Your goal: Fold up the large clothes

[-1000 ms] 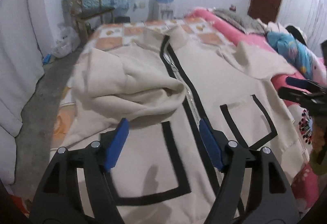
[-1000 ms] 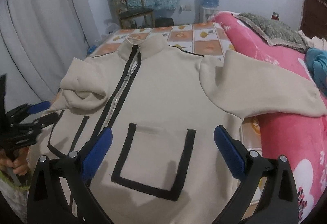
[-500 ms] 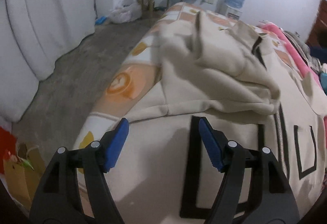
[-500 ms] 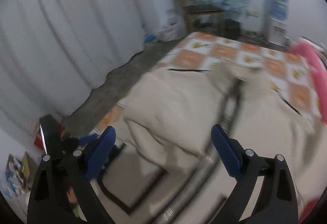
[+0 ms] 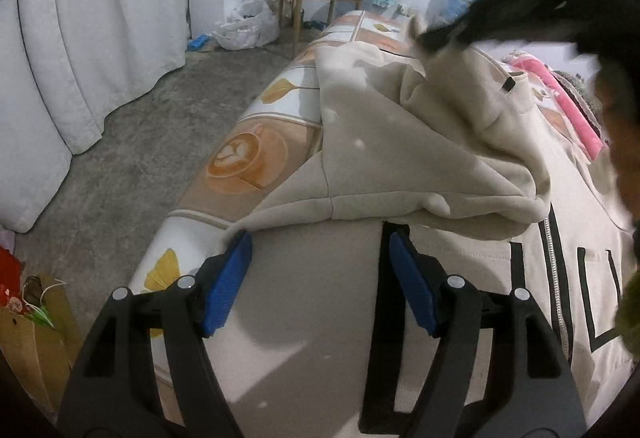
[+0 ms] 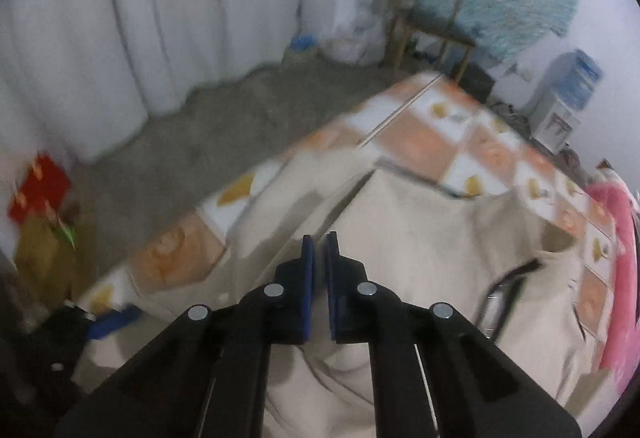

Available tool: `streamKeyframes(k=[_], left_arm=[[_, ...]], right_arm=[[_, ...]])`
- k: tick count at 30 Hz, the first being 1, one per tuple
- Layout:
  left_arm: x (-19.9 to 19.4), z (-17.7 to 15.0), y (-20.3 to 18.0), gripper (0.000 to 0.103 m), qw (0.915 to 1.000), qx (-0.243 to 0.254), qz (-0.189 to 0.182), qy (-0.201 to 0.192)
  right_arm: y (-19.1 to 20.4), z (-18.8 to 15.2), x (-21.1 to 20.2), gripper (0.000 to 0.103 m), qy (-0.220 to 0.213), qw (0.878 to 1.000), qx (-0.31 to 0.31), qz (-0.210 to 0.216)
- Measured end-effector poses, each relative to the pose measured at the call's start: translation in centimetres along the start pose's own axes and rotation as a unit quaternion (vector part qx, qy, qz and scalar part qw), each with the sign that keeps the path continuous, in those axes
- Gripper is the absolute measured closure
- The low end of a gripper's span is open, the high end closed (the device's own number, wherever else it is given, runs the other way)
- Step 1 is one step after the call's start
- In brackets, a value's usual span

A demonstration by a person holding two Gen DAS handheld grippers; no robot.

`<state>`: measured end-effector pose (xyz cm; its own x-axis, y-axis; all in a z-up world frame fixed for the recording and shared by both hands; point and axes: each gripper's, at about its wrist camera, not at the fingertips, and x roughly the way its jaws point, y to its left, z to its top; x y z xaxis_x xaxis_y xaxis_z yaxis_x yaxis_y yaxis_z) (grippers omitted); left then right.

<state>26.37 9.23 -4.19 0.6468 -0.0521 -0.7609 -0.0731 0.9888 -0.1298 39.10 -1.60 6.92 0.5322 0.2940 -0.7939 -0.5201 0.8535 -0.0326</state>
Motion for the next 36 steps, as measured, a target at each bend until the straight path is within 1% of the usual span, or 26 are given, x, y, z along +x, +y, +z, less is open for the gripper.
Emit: streamKeyframes(k=[1, 2, 3, 6, 7, 8, 9, 11, 12, 14, 16, 17, 18, 19, 20, 22, 24, 27, 29, 30, 31, 32, 33, 34, 35, 36], left_arm=[[0.0, 0.0, -0.1, 0.035, 1.0000, 0.002, 0.002, 0.001], [0.1, 0.0, -0.2, 0.035, 1.0000, 0.003, 0.004, 0.001], [0.2, 0.0, -0.3, 0.035, 1.0000, 0.005, 0.006, 0.002], [0.3, 0.1, -0.4, 0.035, 0.9999, 0.006, 0.008, 0.002], [0.3, 0.0, -0.4, 0.035, 0.9999, 0.007, 0.008, 0.003], [0.3, 0.1, -0.4, 0.035, 0.9999, 0.008, 0.009, 0.003], [0.4, 0.1, -0.5, 0.035, 0.9999, 0.009, 0.011, 0.003], [0.5, 0.1, -0.7, 0.035, 0.9998, 0.011, 0.014, 0.004], [0.6, 0.1, -0.8, 0.035, 0.9998, 0.013, 0.017, 0.005], [0.6, 0.2, -1.0, 0.035, 0.9996, 0.016, 0.022, 0.006], [0.5, 0.5, -1.1, 0.035, 0.9996, 0.016, 0.022, 0.004], [0.4, 0.7, -1.1, 0.035, 0.9997, 0.012, 0.019, 0.002], [0.2, 1.0, -1.0, 0.035, 0.9999, 0.006, 0.014, -0.002], [0.1, 1.4, -1.0, 0.035, 0.9999, -0.001, 0.012, -0.006], [0.1, 1.6, -0.9, 0.035, 0.9999, -0.004, 0.011, -0.008], [0.4, 2.2, -0.9, 0.035, 0.9998, -0.009, 0.014, -0.006], [1.3, 2.3, -1.3, 0.035, 0.9996, -0.010, 0.026, 0.003], [2.3, 2.3, -1.8, 0.034, 0.9988, -0.001, 0.047, 0.009], [2.3, 2.3, -1.9, 0.034, 0.9986, 0.004, 0.052, 0.008], [2.4, 2.3, -1.9, 0.034, 0.9985, 0.005, 0.053, 0.010], [2.5, 2.3, -2.0, 0.034, 0.9985, 0.004, 0.053, 0.010], [2.4, 2.3, -1.9, 0.034, 0.9985, 0.004, 0.053, 0.009], [2.5, 2.3, -2.0, 0.034, 0.9985, 0.005, 0.053, 0.009], [2.4, 2.3, -1.9, 0.034, 0.9985, 0.005, 0.053, 0.009], [2.4, 2.3, -1.9, 0.034, 0.9985, 0.005, 0.054, 0.010], [2.5, 2.3, -1.9, 0.034, 0.9984, 0.005, 0.055, 0.010]], right_arm=[[-1.1, 0.1, -1.5, 0.097, -0.014, 1.000, 0.015, 0.005], [-3.0, 0.0, -4.2, 0.098, -0.038, 0.998, 0.041, 0.012], [-4.4, -0.2, -5.8, 0.098, -0.051, 0.997, 0.056, 0.014], [-9.8, -1.8, -12.2, 0.098, -0.105, 0.988, 0.114, 0.014], [-11.5, -2.7, -14.3, 0.098, -0.120, 0.984, 0.129, 0.006], [-12.7, -3.5, -15.4, 0.098, -0.129, 0.982, 0.139, -0.003], [-14.6, -4.8, -16.9, 0.098, -0.139, 0.978, 0.156, -0.021], [-17.0, -6.8, -18.0, 0.098, -0.136, 0.973, 0.180, -0.040], [-18.3, -8.3, -18.1, 0.097, -0.122, 0.972, 0.195, -0.044], [-19.0, -9.8, -17.3, 0.096, -0.101, 0.973, 0.203, -0.044], [-18.1, -10.6, -15.5, 0.090, -0.073, 0.979, 0.190, -0.029], [-17.3, -10.6, -14.3, 0.073, -0.062, 0.981, 0.182, -0.019], [-15.9, -10.3, -12.9, 0.053, -0.051, 0.985, 0.167, -0.004], [-14.5, -9.8, -11.5, 0.048, -0.046, 0.987, 0.151, 0.009], [-13.3, -9.4, -10.4, 0.045, -0.040, 0.990, 0.135, 0.019], [-9.3, -7.6, -6.6, 0.044, -0.012, 0.996, 0.079, 0.044], [-6.1, -6.2, -3.3, 0.042, 0.002, 0.998, 0.038, 0.050], [-1.7, -4.2, 1.9, 0.042, 0.027, 0.998, -0.005, 0.051], [-0.2, -3.8, 4.2, 0.042, 0.037, 0.999, -0.031, 0.025], [0.7, -3.6, 5.5, 0.047, 0.044, 0.998, -0.046, 0.006], [0.8, -3.5, 6.3, 0.057, 0.046, 0.998, -0.051, 0.000], [0.3, -3.3, 6.6, 0.078, 0.046, 0.998, -0.044, 0.000], [-0.2, -3.0, 6.2, 0.084, 0.043, 0.999, -0.029, 0.011], [-1.5, -2.9, 5.2, 0.087, 0.032, 0.999, 0.006, 0.036], [-3.0, -2.8, 3.8, 0.089, 0.018, 0.998, 0.038, 0.050], [-4.2, -2.7, 2.4, 0.090, 0.003, 0.997, 0.060, 0.054]])
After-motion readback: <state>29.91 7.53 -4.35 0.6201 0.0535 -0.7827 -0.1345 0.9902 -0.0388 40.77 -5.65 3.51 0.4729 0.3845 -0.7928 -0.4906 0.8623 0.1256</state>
